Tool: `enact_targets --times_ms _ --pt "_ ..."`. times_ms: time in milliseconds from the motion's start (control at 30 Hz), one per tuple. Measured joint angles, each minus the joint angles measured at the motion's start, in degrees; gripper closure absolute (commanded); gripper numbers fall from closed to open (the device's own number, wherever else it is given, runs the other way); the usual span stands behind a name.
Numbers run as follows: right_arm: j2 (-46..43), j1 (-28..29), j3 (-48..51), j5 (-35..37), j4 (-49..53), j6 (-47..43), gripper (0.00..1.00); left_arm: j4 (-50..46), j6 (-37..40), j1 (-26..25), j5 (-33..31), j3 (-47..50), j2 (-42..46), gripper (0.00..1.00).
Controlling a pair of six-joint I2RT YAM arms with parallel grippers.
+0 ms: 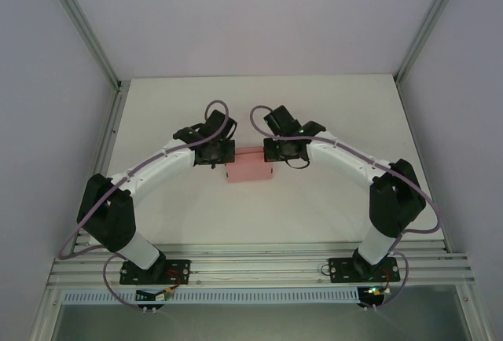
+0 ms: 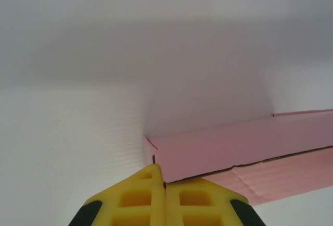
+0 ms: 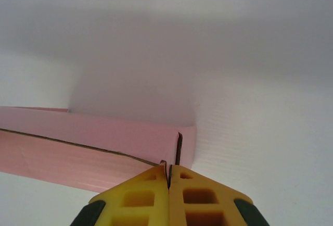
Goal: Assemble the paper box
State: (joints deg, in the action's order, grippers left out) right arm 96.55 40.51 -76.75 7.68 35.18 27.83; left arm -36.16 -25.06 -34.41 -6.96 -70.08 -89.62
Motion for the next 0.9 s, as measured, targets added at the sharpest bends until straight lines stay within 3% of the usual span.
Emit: enact_targets --times_ms 300,533,900 --pt "-1.4 0.0 3.5 0.7 -4.9 -0.7 1.0 3.3 -1.1 0.0 -0.6 2.3 0.7 1.0" --pt "-6.7 0.9 13.0 1.2 -14.4 -3.5 1.0 8.5 0.2 -1.8 -2.0 8.5 4.9 1.0" --pt "-11.8 4.0 27.8 6.9 -34.6 -8.7 1.0 27.5 1.2 -5.3 -7.5 24.9 13.5 1.0"
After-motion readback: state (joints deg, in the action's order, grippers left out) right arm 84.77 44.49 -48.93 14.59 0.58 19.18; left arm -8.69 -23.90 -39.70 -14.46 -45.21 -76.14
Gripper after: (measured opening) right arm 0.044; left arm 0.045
